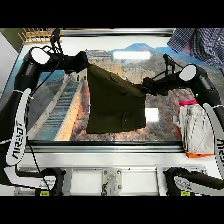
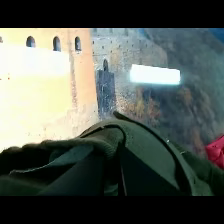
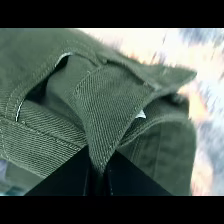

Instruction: Fold the clothes and pants, and hang the long-sleeved shirts on hangers.

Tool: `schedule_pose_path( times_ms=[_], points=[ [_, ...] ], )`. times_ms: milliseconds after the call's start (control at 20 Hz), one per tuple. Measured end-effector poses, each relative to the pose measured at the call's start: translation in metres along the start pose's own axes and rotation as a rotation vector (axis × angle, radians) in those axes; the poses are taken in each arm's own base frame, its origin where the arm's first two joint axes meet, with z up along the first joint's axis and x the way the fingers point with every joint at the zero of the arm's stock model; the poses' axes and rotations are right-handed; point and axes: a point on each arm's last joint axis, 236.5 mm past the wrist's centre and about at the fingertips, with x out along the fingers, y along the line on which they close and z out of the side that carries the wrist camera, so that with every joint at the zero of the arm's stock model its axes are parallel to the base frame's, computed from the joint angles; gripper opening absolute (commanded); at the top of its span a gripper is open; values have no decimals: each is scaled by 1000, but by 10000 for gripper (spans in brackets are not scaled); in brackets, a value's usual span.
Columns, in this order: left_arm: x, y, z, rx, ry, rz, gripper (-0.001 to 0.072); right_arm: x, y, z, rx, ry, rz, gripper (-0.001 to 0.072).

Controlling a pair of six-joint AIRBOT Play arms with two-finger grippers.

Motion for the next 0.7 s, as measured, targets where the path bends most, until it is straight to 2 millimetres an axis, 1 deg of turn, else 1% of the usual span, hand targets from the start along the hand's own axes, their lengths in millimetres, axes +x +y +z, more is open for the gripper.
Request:
schedule_pose_path(
  times_ms=[100, 150, 250, 350, 450, 550, 700],
  points=[
    [1, 4, -11, 8, 59, 6, 24, -3, -7, -1, -36, -1, -39, 35],
    [-1, 6, -20, 17, 87, 8, 24, -6, -11, -6, -64, 11, -68, 35],
    [-8, 10, -44, 34, 140, 24, 24, -9, -20, -26, -115, 57, -132, 35],
    [-13, 24, -77, 56, 199, 71, 24, -8, -31, -49, -148, 111, -185, 35],
    [-14, 43, -117, 64, 267, 124, 24, -3, -43, -75, -157, 174, -221, 35],
    [-12, 63, -160, 58, 336, 166, 25, 7, -57, -103, -155, 240, -256, 35],
    [-6, 93, -221, 43, 435, 222, 24, 24, -70, -140, -160, 316, -284, 35]
  ],
)
